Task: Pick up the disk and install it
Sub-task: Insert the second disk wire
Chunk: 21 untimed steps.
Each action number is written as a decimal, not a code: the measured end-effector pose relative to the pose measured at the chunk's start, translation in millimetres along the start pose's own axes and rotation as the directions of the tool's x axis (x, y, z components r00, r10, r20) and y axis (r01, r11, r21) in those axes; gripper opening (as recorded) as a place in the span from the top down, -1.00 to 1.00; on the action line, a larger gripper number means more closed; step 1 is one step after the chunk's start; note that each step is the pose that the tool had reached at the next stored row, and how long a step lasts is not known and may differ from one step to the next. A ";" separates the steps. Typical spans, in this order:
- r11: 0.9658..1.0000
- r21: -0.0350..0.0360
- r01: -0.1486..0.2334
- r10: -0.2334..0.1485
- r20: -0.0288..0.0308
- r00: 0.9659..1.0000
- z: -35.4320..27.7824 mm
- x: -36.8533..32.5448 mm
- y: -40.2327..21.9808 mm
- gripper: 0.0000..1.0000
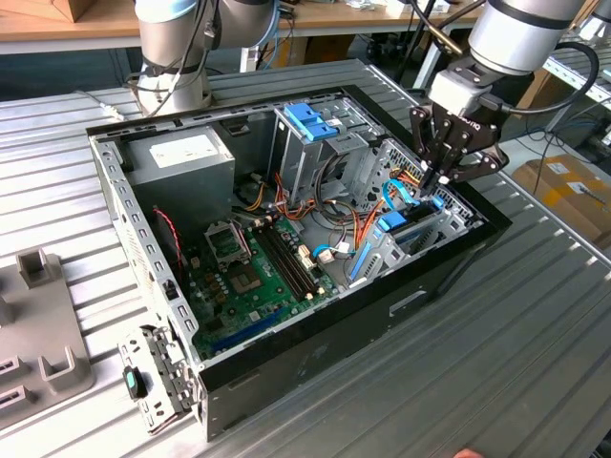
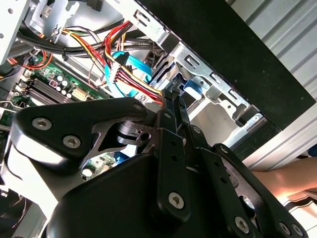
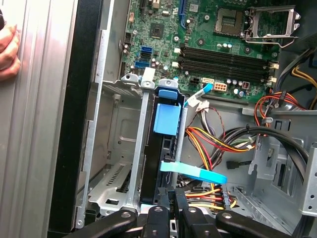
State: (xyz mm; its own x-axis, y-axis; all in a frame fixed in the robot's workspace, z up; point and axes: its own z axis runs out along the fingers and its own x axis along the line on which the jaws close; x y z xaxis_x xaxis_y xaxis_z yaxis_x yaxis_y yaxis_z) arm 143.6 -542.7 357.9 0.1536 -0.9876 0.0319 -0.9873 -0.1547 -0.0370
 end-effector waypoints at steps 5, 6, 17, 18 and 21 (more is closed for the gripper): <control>1.000 0.000 0.000 0.000 0.000 1.000 0.1 0.9 0.1 0.67; 1.000 0.000 0.000 0.000 0.000 1.000 0.1 1.5 0.2 0.67; 1.000 0.000 0.000 0.000 0.000 1.000 2.2 2.8 1.7 0.67; 1.000 0.000 0.000 0.000 0.000 1.000 2.2 2.9 1.9 0.67; 1.000 0.000 0.000 0.000 0.000 1.000 2.3 2.8 2.7 0.67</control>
State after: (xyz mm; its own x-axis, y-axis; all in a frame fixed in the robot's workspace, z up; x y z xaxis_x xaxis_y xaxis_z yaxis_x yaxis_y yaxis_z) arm 141.4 -545.9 355.6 0.1536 -0.9876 0.0319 -0.9873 -0.1547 -0.0370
